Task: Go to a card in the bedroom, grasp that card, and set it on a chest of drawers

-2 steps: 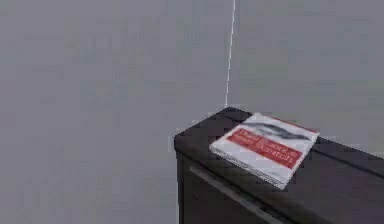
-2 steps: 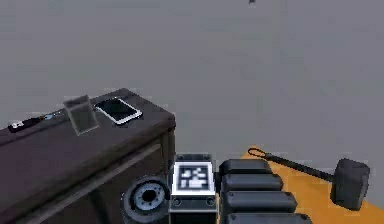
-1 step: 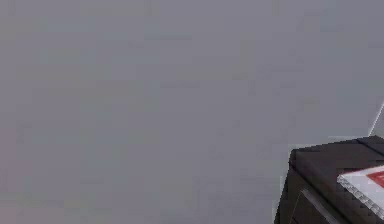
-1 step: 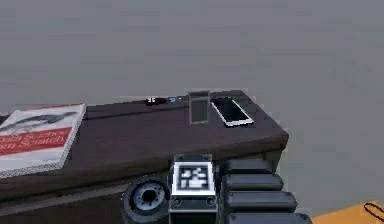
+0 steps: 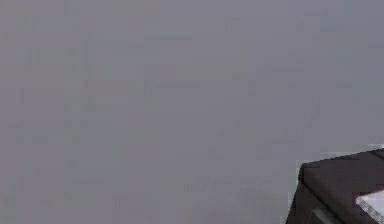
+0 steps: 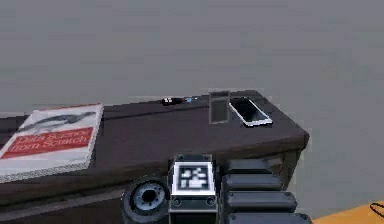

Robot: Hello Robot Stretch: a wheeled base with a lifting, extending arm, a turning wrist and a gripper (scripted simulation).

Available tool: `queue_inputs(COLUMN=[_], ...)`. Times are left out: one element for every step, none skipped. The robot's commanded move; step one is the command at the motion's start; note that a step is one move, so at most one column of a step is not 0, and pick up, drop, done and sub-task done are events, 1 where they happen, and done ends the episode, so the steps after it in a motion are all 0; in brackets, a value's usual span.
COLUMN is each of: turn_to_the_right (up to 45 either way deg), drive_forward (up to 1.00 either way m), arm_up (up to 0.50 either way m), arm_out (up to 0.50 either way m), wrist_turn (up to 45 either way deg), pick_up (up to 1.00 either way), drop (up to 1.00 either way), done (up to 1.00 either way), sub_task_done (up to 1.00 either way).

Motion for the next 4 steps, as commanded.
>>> queue_inputs(turn_to_the_right=[-45.0,-45.0,-21.0,45.0], drive_forward=[0.00,0.00,0.00,0.00], arm_up=[0.00,0.00,0.00,0.00], arm_out=[0.00,0.00,0.00,0.00], wrist_turn=[0.0,0.0,0.0,0.0], pick_up=[0.00,0.00,0.00,0.00], drop=[0.00,0.00,0.00,0.00], done=[0.00,0.00,0.00,0.00], sub_task_done=[0.00,0.00,0.00,0.00])
